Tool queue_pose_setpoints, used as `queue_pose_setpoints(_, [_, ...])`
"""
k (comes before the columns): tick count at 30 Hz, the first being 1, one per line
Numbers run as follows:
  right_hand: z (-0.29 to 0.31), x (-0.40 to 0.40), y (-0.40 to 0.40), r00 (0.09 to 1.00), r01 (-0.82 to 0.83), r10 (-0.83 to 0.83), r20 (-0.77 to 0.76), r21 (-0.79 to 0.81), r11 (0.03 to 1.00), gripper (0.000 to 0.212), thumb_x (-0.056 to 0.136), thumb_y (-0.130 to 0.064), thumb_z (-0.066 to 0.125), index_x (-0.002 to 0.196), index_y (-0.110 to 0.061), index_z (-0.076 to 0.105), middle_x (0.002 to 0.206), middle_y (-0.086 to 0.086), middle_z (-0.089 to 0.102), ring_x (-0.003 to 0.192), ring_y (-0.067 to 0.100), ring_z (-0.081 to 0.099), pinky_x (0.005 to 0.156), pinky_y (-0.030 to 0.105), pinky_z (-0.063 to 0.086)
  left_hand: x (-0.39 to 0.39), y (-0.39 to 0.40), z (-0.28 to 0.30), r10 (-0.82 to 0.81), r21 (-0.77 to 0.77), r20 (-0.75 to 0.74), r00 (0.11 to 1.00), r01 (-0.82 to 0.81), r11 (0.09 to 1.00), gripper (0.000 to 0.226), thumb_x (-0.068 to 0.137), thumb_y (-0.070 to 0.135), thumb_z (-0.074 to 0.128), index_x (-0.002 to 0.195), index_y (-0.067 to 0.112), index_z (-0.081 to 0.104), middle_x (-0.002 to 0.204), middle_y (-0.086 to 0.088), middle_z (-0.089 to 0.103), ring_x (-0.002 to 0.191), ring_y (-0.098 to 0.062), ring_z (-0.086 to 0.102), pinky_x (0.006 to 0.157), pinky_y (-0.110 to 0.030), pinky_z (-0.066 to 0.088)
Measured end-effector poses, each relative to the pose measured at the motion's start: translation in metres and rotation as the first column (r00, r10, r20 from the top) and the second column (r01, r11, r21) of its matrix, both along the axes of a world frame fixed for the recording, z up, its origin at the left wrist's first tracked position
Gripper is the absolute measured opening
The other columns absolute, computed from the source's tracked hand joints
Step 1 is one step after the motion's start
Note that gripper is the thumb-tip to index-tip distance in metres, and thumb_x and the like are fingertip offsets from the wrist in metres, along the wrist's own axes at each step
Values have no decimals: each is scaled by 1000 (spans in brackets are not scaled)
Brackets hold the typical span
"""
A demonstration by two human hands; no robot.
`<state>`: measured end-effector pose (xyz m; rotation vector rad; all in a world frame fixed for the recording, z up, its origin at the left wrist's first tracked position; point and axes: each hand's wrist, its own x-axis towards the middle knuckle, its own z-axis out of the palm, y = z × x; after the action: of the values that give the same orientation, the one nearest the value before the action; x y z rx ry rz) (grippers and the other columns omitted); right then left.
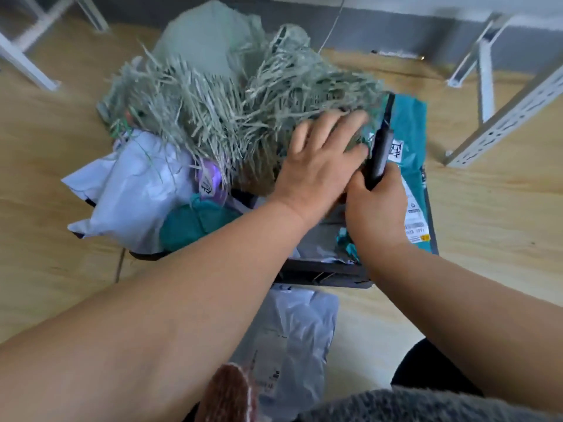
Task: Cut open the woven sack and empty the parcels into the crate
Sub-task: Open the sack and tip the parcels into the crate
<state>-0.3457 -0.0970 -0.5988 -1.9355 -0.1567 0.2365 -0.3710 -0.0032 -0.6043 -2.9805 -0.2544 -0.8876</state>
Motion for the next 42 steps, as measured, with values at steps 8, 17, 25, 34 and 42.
queue_pose_setpoints(8, [-6, 23, 2, 985, -29, 22, -170, -40, 999, 17, 87, -29, 56, 75, -22, 47, 68, 9, 62, 68, 31, 67, 68, 42, 55, 34, 25, 5, 280, 115, -478, 832, -257, 960, 48, 97, 9, 40, 144, 17, 41, 159, -3, 17, 149, -31, 0, 114, -59, -9])
queue_pose_setpoints(17, [19, 15, 36, 961, -275, 274, -26, -49, 960, 13, 87, -28, 58, 83, -17, 52, 70, 4, 58, 71, 30, 60, 68, 41, 52, 10, 79, 42, 610, 61, -427, 667, -652, 756, 51, 91, 20, 60, 139, 19, 45, 154, -9, 29, 145, -30, 19, 117, -57, -4])
queue_pose_setpoints(25, [37, 42, 120, 903, -430, 430, -15, -34, 902, 21, 83, -24, 67, 102, -23, 59, 85, 5, 66, 71, 33, 70, 69, 47, 59, -27, 134, 73, 679, 63, -456, 575, -741, 669, 37, 88, 6, 57, 124, 14, 57, 133, -11, 50, 129, -32, 41, 105, -57, 31])
queue_pose_setpoints(34, [44, 4, 166, 867, -475, 481, 130, -77, 877, 28, 73, -25, 70, 96, -30, 55, 80, 2, 65, 73, 33, 67, 68, 47, 56, -56, 189, 110, 729, -326, -291, 620, -780, 534, 51, 88, -13, 39, 126, 13, 60, 122, -16, 63, 111, -34, 60, 87, -40, 52])
queue_pose_setpoints(42, [96, -8, 217, 824, -567, 559, 97, 104, 817, 33, 81, -12, 72, 105, -25, 53, 83, 2, 56, 44, 17, 59, 47, 30, 57, -95, 240, 154, 869, -935, 105, 483, -250, 252, 26, 94, -2, 41, 99, 10, 64, 91, -4, 54, 88, -15, 43, 70, -18, 33])
